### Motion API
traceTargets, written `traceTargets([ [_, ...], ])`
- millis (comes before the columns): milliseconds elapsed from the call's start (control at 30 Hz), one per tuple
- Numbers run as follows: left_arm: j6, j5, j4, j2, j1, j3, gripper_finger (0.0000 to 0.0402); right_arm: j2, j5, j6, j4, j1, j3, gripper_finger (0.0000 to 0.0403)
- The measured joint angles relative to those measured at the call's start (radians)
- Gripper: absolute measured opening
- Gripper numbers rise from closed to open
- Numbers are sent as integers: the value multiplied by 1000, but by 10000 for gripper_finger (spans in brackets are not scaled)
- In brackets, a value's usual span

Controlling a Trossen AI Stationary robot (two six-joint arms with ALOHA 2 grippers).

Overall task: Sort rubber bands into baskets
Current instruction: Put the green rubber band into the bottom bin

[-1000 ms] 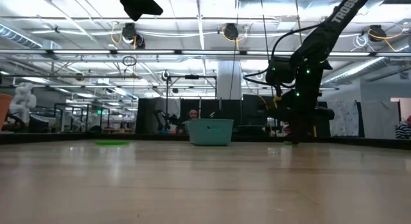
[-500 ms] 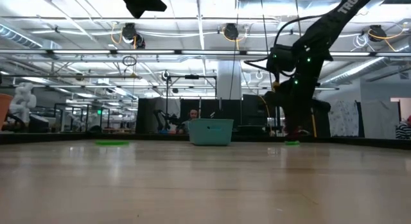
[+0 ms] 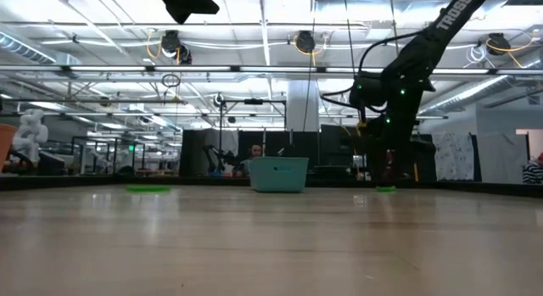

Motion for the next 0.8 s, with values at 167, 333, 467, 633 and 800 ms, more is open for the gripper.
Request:
traceTargets([
  [167, -1, 0, 0, 0, 0, 0, 200, 46, -23, 16, 12, 1, 0, 203],
  [333, -7, 0, -4, 0, -3, 0, 200, 88, -18, 32, 29, 2, 5, 191],
  [467, -19, 1, -19, 0, -13, 0, 200, 79, -23, 27, 17, 2, 4, 128],
  [633, 31, 3, 37, 0, -43, 0, 200, 31, -31, -35, -21, 7, -1, 14],
  [800, 60, -6, 232, -1, -74, -68, 200, -78, -89, -39, -57, 52, -3, 3],
])
